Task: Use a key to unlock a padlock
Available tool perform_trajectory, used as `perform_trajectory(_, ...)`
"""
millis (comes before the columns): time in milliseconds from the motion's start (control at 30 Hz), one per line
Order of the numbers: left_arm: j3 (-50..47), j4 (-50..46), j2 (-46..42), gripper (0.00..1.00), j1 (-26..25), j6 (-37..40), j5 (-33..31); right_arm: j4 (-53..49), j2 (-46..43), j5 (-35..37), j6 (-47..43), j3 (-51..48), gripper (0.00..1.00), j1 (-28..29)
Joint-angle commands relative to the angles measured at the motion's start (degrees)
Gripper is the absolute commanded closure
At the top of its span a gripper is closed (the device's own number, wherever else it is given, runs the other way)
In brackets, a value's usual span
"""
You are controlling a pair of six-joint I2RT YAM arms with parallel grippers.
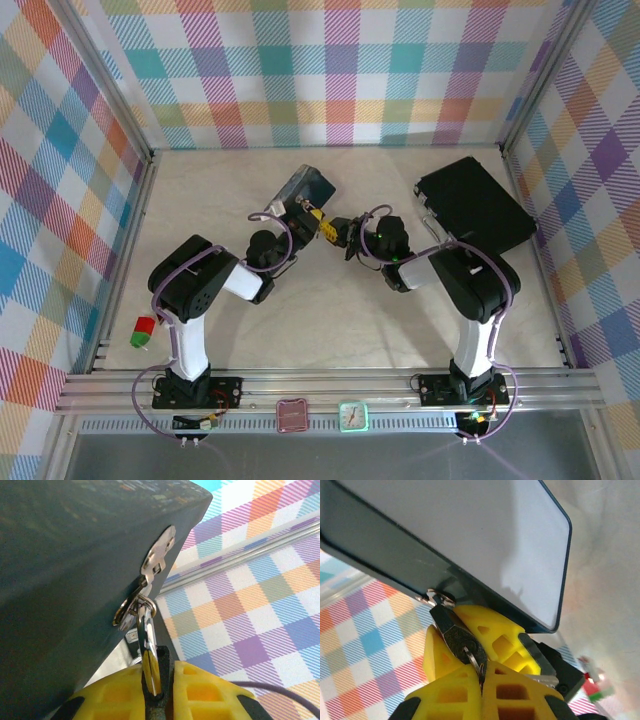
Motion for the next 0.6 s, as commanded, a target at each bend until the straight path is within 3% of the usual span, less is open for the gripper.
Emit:
perform_trajectory(0,0.09,-4.04,3.49,1.0,-3.54,4.36,4.71,13.54,-5.11,3.6,9.81,1.0,1.0,1.96)
perform_trajectory(133,0.12,-4.21,2.86,1.0,-3.51,4.78,4.49,13.53,-2.56,2.89,7.72,-0.26,1.0,1.93)
perform_trajectory(367,-1.3,-4.78,1.41,1.0,-2.89,6.09,4.05,13.44,3.32,-6.82,-5.47,5.44,1.0,-0.93)
perform_trajectory(567,-1.66,-6.24,0.86,1.0,-2.49,6.96,4.4,12.2,5.17,-9.78,-15.12,4.36,1.0,-1.76)
